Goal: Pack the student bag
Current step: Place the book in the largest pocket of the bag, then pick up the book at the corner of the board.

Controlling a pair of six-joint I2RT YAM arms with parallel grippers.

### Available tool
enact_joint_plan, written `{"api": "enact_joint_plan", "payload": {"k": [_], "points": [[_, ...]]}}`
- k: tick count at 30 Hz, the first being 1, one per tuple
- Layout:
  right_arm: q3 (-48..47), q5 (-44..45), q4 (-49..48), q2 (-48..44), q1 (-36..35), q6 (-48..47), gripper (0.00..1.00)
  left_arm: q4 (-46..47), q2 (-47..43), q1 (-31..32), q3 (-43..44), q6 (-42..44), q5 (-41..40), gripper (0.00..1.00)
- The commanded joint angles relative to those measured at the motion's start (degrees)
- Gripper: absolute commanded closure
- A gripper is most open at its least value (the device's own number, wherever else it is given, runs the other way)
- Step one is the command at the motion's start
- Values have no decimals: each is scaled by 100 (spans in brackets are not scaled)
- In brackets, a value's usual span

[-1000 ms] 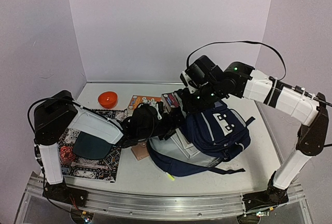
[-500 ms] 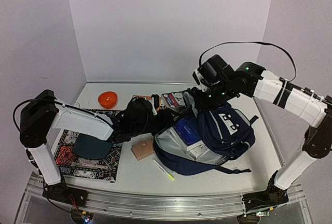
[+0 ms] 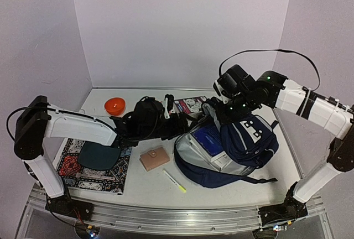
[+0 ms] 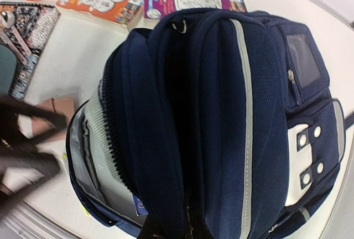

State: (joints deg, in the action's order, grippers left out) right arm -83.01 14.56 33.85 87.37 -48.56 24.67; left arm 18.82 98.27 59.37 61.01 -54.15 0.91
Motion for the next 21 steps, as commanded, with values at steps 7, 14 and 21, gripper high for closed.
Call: {"api": "enact_joint_plan", "payload": {"k": [7,14,21], "points": [[849,-1,1093,-504,166,108,93,-1041,-1152,-1077,-485,294,-3,23],[693,-283,888,-234,166,-210,68,-1377,-1233,-1662,-687,383,335,18],[-340,-757,555,234,168,-841,45,-1455,-1141,-2133,-902,278,822,16]]}}
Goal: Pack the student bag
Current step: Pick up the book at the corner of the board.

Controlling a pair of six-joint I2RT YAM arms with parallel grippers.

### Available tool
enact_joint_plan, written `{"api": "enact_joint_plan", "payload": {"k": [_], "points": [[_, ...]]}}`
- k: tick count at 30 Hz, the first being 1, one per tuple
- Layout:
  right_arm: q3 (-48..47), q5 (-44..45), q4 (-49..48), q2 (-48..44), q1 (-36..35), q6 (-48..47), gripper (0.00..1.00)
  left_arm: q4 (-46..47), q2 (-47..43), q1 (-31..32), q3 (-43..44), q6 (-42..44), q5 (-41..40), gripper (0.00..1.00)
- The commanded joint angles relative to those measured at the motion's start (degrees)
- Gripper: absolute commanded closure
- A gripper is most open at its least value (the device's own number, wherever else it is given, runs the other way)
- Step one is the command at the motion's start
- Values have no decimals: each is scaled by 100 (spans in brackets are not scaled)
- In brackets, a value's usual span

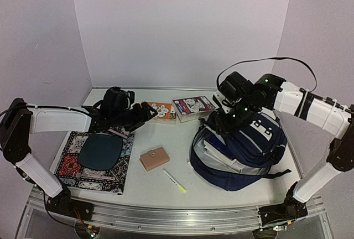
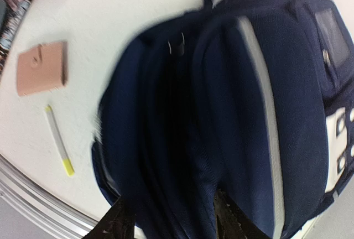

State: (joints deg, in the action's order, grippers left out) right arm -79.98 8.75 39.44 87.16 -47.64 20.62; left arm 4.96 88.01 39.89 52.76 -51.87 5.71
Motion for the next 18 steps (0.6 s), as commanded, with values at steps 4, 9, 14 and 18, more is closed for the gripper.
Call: {"api": "enact_joint_plan", "payload": {"k": [4,9,14,18], "points": [[-1144,-678,-229,505,71,-722,36,-81,-181,-317,-181,27,401,15],[-1401,-687,-584,816,73,-974,28,-100,-248,-402,-180,-56,448,15],[-1518,59,-1033,1366,92,-1332,22,-15,120,-402,148,-278,707,14],[-1324,429,-1319,1368,140,-1111,19,322,672,-341,505,-722,1080,14]]}}
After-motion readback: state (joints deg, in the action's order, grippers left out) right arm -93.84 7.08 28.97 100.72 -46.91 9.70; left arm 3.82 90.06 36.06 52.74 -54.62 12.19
